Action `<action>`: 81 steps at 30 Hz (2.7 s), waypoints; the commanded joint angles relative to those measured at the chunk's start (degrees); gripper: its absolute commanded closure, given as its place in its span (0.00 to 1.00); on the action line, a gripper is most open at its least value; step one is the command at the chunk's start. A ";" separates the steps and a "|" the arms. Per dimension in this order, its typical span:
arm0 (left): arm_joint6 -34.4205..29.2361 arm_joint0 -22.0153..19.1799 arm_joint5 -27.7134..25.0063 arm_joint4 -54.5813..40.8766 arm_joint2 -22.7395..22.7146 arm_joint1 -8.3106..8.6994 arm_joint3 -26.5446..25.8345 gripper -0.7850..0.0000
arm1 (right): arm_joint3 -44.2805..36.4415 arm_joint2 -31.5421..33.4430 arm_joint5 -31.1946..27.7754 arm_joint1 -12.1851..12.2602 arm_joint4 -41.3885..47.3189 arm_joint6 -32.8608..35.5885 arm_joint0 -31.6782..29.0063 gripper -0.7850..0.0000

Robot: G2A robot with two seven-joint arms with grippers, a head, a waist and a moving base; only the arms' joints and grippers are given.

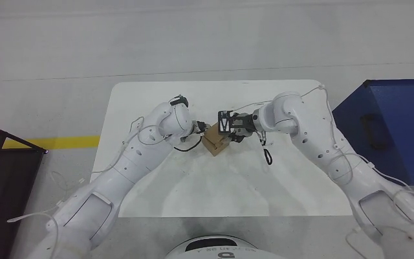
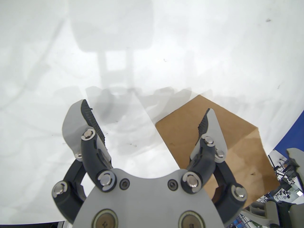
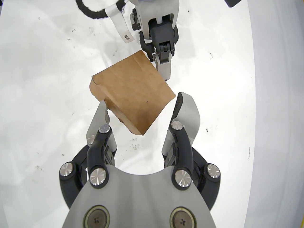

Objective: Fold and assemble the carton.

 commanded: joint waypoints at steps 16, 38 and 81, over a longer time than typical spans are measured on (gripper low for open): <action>-0.30 0.44 -0.25 0.57 -0.39 -0.16 -0.09 0.00 | 0.06 -0.84 0.59 -0.47 -1.96 -0.34 -0.13 0.45; -0.25 0.68 -0.73 0.67 -1.20 -0.44 0.82 0.00 | 2.00 -4.76 -4.77 0.10 3.41 -2.52 1.98 0.45; -0.63 0.73 -1.82 0.96 -1.70 -1.24 2.44 0.00 | -3.62 -5.62 -1.32 1.38 -10.64 -12.58 -0.22 0.55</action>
